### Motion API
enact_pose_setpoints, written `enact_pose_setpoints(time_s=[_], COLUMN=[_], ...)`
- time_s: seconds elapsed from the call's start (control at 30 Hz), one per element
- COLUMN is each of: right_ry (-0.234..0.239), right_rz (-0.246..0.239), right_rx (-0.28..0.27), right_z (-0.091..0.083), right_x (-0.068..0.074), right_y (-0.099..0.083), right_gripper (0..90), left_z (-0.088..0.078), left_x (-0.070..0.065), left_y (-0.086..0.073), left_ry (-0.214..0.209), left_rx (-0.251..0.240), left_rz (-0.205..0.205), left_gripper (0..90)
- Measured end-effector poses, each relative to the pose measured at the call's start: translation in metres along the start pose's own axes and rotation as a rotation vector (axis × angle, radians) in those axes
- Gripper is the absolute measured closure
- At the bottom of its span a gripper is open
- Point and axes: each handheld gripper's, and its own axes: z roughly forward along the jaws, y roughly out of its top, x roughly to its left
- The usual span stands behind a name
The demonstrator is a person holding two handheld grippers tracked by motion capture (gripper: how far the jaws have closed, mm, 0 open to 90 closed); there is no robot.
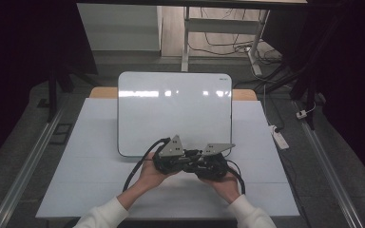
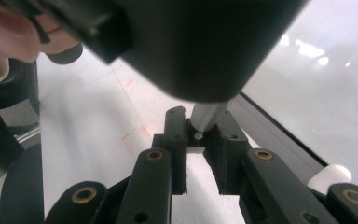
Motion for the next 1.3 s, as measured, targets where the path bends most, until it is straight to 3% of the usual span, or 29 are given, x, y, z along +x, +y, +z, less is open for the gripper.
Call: enact_pose_setpoints(time_s=[0.17,0.23,0.4,0.53,0.63,0.97,1.3], right_ry=[-0.031,-0.077,-0.267,-0.434,-0.515,-0.685,-0.79], right_rz=[0.005,0.022,0.09,0.087,0.078,0.105,0.118], right_rx=[0.0,-0.046,-0.206,-0.271,-0.303,-0.328,-0.339], right_z=[-0.003,-0.007,-0.022,-0.023,-0.022,-0.007,-0.001], right_x=[0.0,0.003,0.02,0.039,0.048,0.055,0.054], right_y=[-0.001,-0.002,-0.012,-0.019,-0.017,-0.015,-0.011], right_gripper=[75.2,66.2,59.2,57.0,57.0,67.9,75.1], left_z=[-0.001,-0.002,0.0,0.006,0.011,0.026,0.035], left_x=[0.003,0.004,0.007,0.004,0.003,0.001,-0.009], left_y=[-0.001,-0.001,-0.002,-0.001,0.001,0.004,0.007], left_ry=[0.027,0.052,0.082,0.112,0.129,0.173,0.198], left_rx=[-0.022,-0.025,-0.049,-0.057,-0.061,-0.095,-0.125], left_rz=[-0.053,-0.063,-0.117,-0.132,-0.143,-0.221,-0.243], left_gripper=[81.2,81.2,81.2,81.3,81.3,81.3,81.2])
